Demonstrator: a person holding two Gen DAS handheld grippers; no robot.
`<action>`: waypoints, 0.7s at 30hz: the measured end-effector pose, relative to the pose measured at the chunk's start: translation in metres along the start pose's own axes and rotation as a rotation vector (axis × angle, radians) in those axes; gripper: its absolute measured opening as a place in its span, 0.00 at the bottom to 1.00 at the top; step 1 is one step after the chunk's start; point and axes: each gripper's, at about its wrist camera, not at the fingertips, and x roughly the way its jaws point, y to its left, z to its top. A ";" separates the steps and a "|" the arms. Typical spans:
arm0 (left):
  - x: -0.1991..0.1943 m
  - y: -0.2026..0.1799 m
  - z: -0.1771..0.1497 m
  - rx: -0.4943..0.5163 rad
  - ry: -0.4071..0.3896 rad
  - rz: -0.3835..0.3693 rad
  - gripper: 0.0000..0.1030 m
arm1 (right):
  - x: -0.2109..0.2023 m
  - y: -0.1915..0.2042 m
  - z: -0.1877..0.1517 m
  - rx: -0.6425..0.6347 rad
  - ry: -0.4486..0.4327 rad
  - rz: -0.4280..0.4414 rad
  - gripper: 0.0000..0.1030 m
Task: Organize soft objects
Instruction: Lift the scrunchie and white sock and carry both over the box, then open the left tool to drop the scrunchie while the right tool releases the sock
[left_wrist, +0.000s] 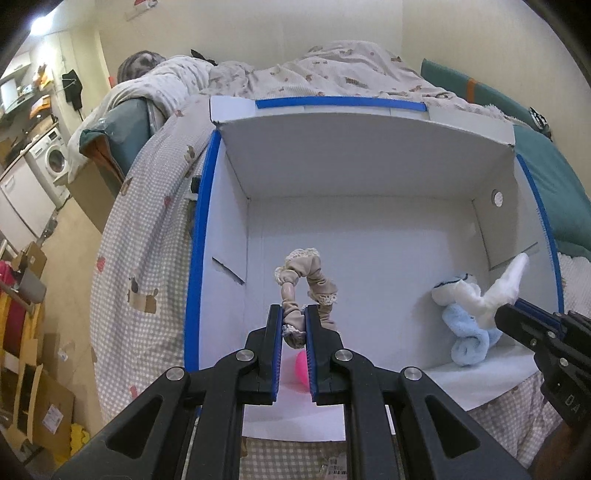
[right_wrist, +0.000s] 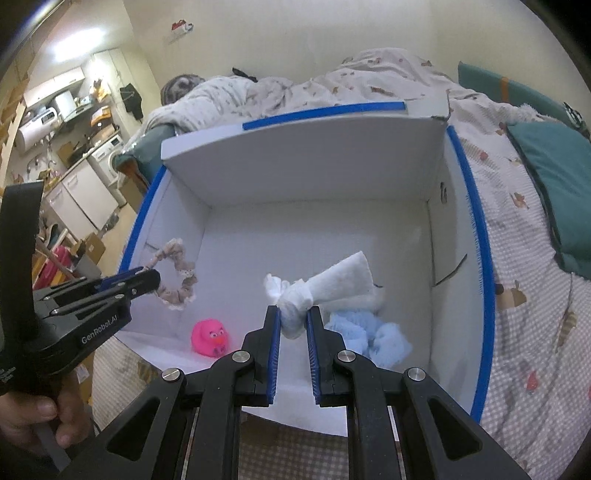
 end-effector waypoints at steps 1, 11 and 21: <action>0.001 0.001 -0.001 -0.002 0.005 0.000 0.10 | 0.000 0.000 0.000 -0.004 0.000 -0.003 0.15; 0.005 -0.002 -0.004 -0.010 0.033 -0.014 0.10 | 0.005 -0.001 0.000 -0.013 0.011 -0.016 0.15; -0.003 -0.002 -0.003 0.005 0.004 -0.017 0.10 | 0.006 -0.005 0.000 0.003 0.013 -0.061 0.16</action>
